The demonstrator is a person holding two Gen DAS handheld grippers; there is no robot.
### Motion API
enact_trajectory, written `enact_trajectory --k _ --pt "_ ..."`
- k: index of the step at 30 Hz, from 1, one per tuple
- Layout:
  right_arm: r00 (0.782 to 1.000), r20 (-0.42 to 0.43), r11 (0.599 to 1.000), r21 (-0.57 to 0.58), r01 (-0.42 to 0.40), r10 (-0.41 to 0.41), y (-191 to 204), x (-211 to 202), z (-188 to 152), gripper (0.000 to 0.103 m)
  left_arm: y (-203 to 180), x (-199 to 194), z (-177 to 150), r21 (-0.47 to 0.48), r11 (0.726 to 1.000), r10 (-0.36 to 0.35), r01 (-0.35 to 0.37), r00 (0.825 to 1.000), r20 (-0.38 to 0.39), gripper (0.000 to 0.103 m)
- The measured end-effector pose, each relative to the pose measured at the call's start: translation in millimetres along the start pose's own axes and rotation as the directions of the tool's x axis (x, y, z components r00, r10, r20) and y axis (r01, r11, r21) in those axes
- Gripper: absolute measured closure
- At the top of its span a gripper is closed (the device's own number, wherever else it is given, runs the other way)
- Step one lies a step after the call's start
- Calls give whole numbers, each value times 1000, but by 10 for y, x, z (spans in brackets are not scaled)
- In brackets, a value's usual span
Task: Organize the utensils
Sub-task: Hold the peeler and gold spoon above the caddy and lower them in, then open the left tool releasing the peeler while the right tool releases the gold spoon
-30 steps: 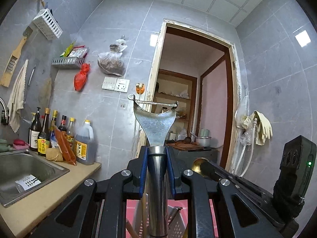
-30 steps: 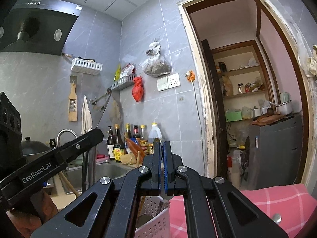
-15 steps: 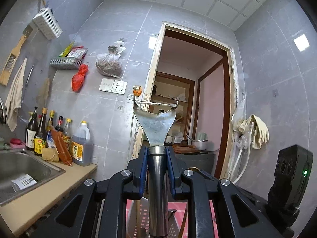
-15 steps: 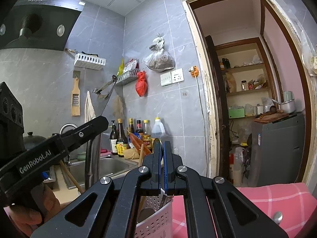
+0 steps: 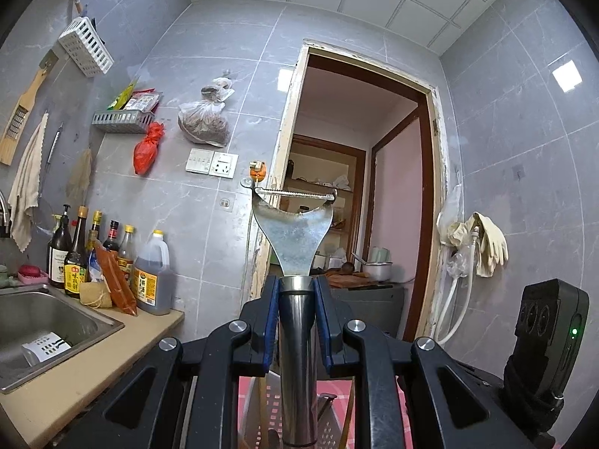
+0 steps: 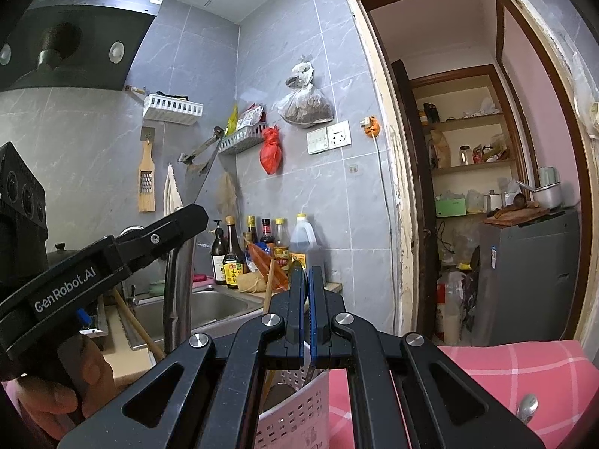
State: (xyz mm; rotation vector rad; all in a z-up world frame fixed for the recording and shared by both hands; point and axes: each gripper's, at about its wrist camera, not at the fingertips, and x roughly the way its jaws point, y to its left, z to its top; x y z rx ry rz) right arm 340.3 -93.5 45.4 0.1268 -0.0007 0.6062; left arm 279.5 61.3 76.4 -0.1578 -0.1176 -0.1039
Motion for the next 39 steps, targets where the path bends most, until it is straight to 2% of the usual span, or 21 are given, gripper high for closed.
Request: enact_trajectory --k 10,20,39 --pt "1000 -24 1000 12 -10 10 -37 12 -69 100 -18 0 20 20 1000 13 -12 1000 -25 85" --pt "999 -48 1000 12 -13 14 -58 26 -82 100 -74 84 76 91 995 43 -32 990 -131 85" --pt "997 -80 999 45 -13 16 -133 36 -133 100 -21 90 93 71 997 38 -25 983 -182 82"
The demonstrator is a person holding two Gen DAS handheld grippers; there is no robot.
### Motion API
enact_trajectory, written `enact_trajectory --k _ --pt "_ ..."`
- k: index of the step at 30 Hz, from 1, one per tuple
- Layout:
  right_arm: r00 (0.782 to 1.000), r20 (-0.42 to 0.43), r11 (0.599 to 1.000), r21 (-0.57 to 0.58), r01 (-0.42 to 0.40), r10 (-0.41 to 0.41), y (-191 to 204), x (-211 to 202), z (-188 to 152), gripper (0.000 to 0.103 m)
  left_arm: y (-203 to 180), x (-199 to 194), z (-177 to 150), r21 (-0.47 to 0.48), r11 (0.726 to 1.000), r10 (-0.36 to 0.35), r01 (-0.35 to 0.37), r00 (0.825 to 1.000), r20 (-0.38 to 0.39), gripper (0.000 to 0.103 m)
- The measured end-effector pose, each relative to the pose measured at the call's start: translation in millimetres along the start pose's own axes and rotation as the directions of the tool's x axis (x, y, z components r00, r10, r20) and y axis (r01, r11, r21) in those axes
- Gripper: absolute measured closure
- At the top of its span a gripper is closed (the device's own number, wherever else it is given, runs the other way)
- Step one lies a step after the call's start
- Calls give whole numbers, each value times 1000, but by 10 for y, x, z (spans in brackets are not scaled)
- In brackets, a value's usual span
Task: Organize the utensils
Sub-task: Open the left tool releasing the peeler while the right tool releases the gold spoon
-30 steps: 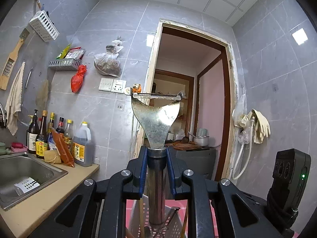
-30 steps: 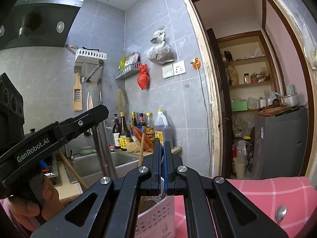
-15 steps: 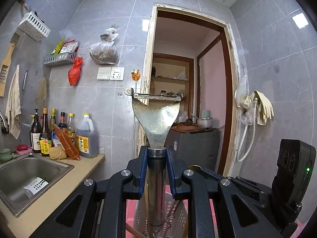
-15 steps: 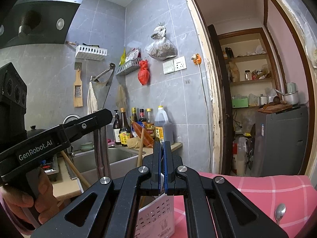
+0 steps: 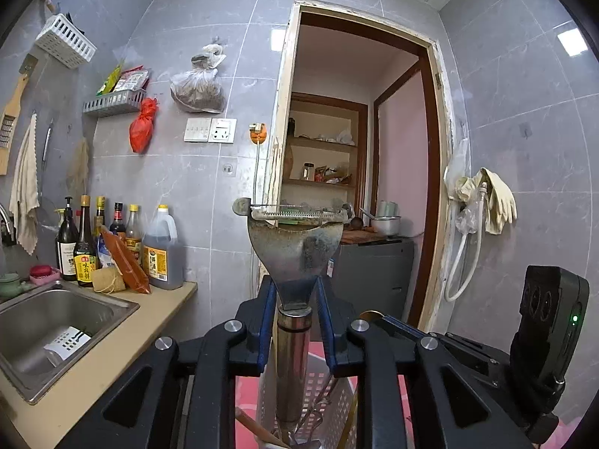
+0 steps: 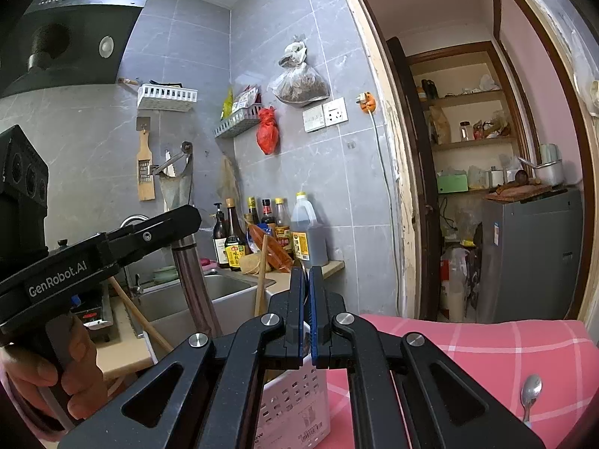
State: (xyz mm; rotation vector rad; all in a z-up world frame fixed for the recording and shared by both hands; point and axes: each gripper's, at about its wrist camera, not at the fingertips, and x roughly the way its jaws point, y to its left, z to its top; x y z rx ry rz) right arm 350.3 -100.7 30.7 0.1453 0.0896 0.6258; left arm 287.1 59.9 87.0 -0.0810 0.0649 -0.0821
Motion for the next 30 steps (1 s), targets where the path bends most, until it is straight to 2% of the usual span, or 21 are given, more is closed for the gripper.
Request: enact_trajectory --k 3,6,11,14,18,20,22,26,28,29,30 --pt "1000 -4 1000 6 0 0 -5 2 -3 100 0 2 10 -1 1000 -4 4 1000 -13 82" --pt "1000 -6 1000 4 1 -1 -9 4 -3 100 8 23 12 -9 1000 -9 9 1000 -30 75" --pt "1000 -7 1000 10 4 -3 -28 0 6 100 -3 37 13 1 1000 -12 12 999 -47 71" --pt "1000 -6 1000 13 8 -8 -41 -12 2 99 -6 16 28 -7 1000 -16 15 999 -40 58" --pt "1000 1 1000 19 16 -16 -52 -43 14 99 -2 -23 33 -15 1000 -13 12 1000 -26 55" --pt "1000 7 1000 20 22 -23 -54 -82 32 99 -7 -43 33 -14 1000 -6 6 1000 -24 50" --pt "999 18 999 21 29 -30 -64 -141 67 98 -12 -70 35 -20 1000 0 0 1000 -17 38" --pt "998 48 999 10 43 -44 -96 -327 156 70 -43 -137 41 -38 999 -1 1 1000 -11 30" --pt "996 60 998 1 58 -58 -123 -458 205 68 -71 -166 37 -41 999 3 -3 1000 -7 20" --pt "996 64 998 -5 66 -65 -130 -516 222 67 -100 -198 34 -42 999 5 -5 1000 -2 18" --pt "995 69 997 -12 74 -73 -143 -584 247 62 -123 -221 32 -42 999 2 -2 1000 0 15"
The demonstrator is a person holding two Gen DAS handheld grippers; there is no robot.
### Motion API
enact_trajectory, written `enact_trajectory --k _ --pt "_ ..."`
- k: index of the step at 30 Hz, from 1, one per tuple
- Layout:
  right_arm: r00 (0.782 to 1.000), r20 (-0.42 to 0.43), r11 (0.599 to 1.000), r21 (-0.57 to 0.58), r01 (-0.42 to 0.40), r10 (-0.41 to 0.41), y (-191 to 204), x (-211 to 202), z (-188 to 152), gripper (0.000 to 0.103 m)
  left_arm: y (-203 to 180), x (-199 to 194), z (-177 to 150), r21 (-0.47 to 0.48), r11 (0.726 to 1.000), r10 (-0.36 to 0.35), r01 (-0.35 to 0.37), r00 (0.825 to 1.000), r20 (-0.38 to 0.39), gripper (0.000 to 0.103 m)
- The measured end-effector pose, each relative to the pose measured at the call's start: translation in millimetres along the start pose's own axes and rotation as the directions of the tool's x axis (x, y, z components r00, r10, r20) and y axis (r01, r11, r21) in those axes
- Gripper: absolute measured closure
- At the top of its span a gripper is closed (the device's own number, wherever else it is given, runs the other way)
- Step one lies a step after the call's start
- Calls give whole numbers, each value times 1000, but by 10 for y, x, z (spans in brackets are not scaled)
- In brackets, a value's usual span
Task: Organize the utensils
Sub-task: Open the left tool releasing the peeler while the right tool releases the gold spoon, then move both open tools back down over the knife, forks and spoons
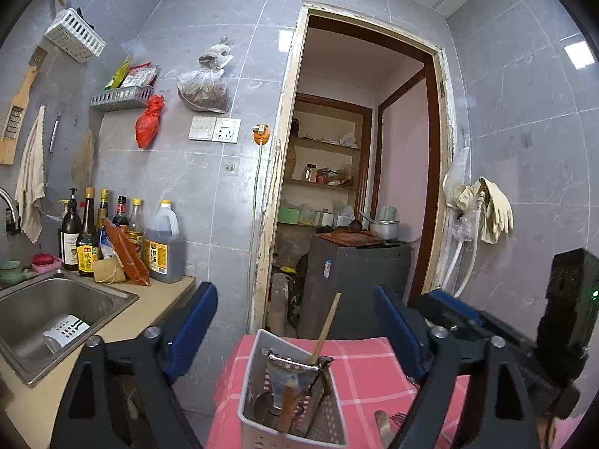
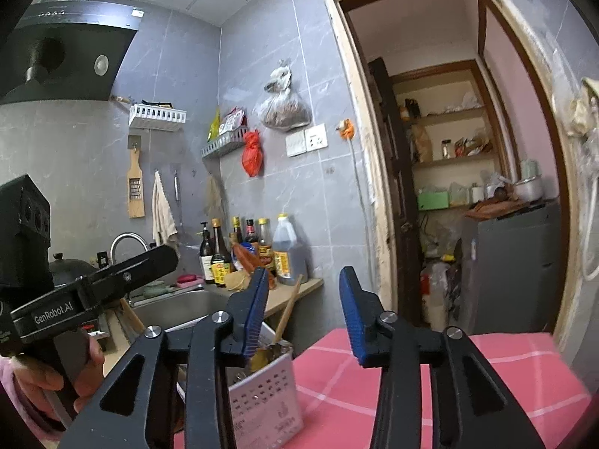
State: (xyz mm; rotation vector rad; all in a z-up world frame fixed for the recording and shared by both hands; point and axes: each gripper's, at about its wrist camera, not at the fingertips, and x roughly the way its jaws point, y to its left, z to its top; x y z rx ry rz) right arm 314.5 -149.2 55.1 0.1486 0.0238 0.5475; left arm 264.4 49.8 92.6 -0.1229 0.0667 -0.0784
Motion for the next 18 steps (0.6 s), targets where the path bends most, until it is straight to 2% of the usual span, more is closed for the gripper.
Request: enact_trajectory --k 4,10,13,18 --pt "999 26 999 -28 38 -38 -89 -321 108 42 -122 -110 -23 6 1000 -12 12 1000 9 0" --pt "989 64 988 -61 138 -134 -261 -916 222 10 -389 -282 -105 26 998 -61 61 998 -1 0" --pt "983 64 982 -70 177 -173 -365 -1138 263 1 -530 -344 -151 40 995 -91 91 996 -16 0" --pt "977 27 972 -99 215 -214 -519 -1401 225 1 -760 -392 -277 50 989 -138 141 989 -49 0"
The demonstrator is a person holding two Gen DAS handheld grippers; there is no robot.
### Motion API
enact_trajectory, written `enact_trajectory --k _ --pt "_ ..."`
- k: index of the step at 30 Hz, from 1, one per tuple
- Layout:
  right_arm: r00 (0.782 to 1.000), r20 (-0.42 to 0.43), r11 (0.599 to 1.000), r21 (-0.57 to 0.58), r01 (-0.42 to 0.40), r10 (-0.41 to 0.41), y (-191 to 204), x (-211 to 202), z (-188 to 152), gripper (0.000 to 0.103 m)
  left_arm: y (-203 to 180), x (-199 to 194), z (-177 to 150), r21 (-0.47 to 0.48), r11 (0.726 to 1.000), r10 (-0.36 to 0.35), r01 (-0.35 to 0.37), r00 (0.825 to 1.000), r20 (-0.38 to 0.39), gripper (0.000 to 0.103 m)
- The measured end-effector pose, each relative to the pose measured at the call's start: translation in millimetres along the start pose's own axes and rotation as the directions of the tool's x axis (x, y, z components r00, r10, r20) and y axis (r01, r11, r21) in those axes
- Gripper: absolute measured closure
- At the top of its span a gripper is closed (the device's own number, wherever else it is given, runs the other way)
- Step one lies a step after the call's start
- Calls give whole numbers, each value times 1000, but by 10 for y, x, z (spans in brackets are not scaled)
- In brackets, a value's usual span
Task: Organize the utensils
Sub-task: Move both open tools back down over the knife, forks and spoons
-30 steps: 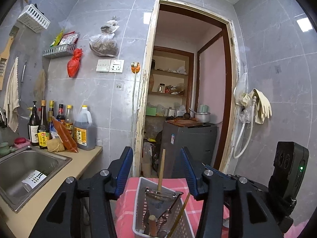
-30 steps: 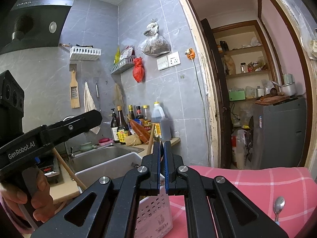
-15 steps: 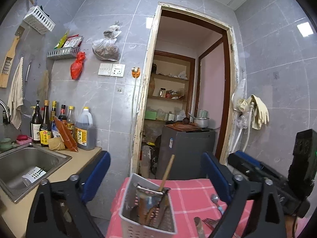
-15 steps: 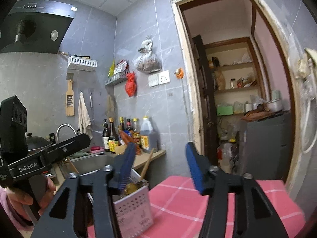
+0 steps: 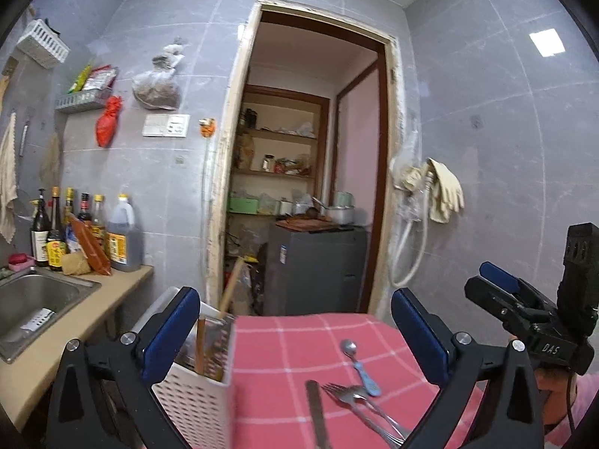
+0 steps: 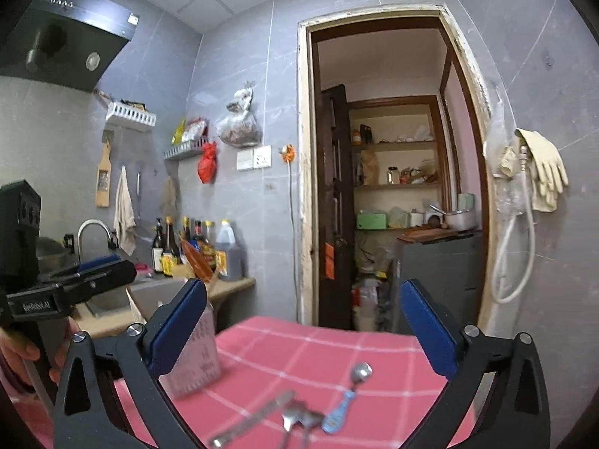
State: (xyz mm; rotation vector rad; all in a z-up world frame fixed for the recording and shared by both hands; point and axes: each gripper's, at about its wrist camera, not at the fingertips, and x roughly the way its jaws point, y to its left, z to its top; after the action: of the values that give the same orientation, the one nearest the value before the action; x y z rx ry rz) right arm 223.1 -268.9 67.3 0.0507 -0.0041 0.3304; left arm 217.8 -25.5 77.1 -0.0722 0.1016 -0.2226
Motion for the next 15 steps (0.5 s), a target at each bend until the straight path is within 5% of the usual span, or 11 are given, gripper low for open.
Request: enact_trajectory --k 15 --pt "995 -91 997 60 38 -32 -372 -49 -261 1 -308 -249 -30 58 998 -8 3 996 88 0"
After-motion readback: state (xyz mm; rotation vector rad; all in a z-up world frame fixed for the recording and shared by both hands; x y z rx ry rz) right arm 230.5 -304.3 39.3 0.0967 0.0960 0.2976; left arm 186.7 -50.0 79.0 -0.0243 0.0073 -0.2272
